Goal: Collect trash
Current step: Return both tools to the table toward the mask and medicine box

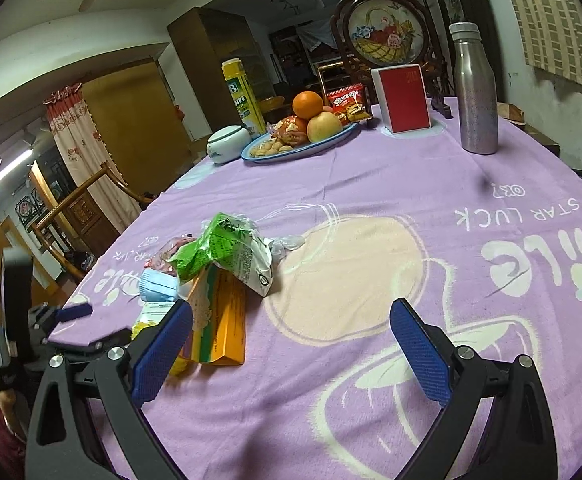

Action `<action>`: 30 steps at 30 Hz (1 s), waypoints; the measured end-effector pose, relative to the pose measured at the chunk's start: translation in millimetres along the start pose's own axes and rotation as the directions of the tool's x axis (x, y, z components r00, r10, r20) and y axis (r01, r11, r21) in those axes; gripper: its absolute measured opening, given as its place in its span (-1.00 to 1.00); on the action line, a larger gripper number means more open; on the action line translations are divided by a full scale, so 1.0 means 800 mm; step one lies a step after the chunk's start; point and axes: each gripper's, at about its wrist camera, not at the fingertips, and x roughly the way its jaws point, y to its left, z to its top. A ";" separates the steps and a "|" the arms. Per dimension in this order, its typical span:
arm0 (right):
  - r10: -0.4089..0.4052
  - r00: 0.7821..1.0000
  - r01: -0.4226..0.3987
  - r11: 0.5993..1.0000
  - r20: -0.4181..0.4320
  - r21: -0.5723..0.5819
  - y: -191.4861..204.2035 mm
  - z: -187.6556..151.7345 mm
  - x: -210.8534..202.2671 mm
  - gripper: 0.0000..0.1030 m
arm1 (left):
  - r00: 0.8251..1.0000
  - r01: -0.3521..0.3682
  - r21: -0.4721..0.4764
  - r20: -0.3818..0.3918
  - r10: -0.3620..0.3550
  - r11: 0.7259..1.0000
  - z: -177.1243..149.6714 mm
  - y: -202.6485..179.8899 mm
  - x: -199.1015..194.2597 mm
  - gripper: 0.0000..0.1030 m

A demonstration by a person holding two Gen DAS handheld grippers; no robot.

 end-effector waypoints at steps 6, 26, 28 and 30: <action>0.017 1.000 -0.017 1.000 0.000 0.015 -0.005 -0.003 0.002 0.89 | 1.000 0.023 0.073 -0.007 -0.022 0.997 0.025 -0.032 0.026 0.87; 0.146 0.989 -0.148 0.975 0.025 0.168 -0.038 -0.006 0.004 0.89 | 0.988 0.157 0.183 -0.019 -0.156 0.970 0.039 -0.076 0.038 0.87; 0.151 0.988 -0.152 0.973 0.020 0.172 -0.038 -0.006 0.005 0.89 | 0.991 0.130 0.202 -0.011 -0.131 0.971 0.042 -0.084 0.042 0.87; 0.152 0.988 -0.153 0.973 0.020 0.173 -0.039 -0.006 0.005 0.89 | 0.992 0.127 0.197 -0.019 -0.125 0.972 0.046 -0.084 0.047 0.87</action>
